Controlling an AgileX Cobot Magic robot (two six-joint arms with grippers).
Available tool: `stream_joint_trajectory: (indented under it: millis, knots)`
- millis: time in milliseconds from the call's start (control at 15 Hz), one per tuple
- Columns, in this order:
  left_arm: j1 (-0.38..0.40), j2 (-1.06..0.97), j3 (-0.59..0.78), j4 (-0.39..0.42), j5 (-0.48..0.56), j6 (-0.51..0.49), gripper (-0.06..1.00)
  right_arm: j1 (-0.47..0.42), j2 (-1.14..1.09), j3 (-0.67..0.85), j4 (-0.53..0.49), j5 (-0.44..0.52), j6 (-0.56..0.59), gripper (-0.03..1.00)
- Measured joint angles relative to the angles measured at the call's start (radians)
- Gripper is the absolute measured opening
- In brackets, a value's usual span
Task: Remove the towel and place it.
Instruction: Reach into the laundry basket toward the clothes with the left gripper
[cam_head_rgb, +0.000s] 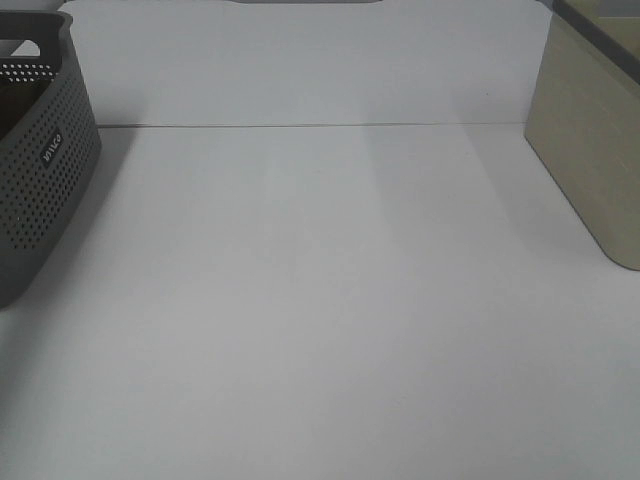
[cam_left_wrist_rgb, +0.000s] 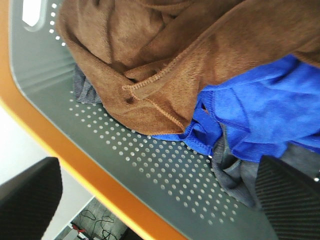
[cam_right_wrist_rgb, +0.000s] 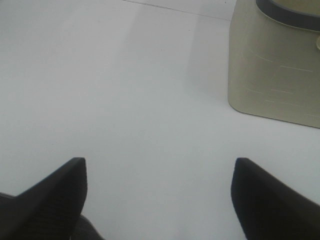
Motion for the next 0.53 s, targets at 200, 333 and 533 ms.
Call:
stream_joint_trajectory:
  millis: [200,333,533]
  knots:
    - [0.038,0.117,-0.038,0.008,-0.036,0.037,0.97,0.000,0.000,0.000,0.000,0.000,0.000,0.77]
    - [0.041,0.184,-0.070,0.009,-0.065,0.053,0.97,0.000,0.000,0.000,0.000,0.000,0.000,0.77]
    - [0.041,0.244,-0.115,-0.017,-0.102,0.068,0.97,0.000,0.000,0.000,0.000,0.000,0.000,0.77]
